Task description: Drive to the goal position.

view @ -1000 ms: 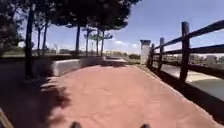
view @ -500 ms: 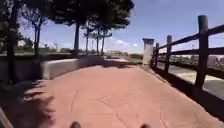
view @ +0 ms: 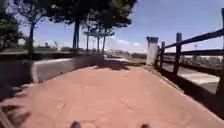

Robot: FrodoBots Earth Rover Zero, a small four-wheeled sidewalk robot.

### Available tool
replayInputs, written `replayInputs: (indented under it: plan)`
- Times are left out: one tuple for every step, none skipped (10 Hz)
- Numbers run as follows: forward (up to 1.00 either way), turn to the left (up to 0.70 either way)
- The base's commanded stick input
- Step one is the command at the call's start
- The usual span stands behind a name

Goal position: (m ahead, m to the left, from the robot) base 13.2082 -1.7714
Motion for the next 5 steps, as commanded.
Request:
replayInputs:
  plan:
    - [1.0,0.0]
    - [1.0,0.0]
    - [1.0,0.0]
    - [1.0,0.0]
    - [1.0,0.0]
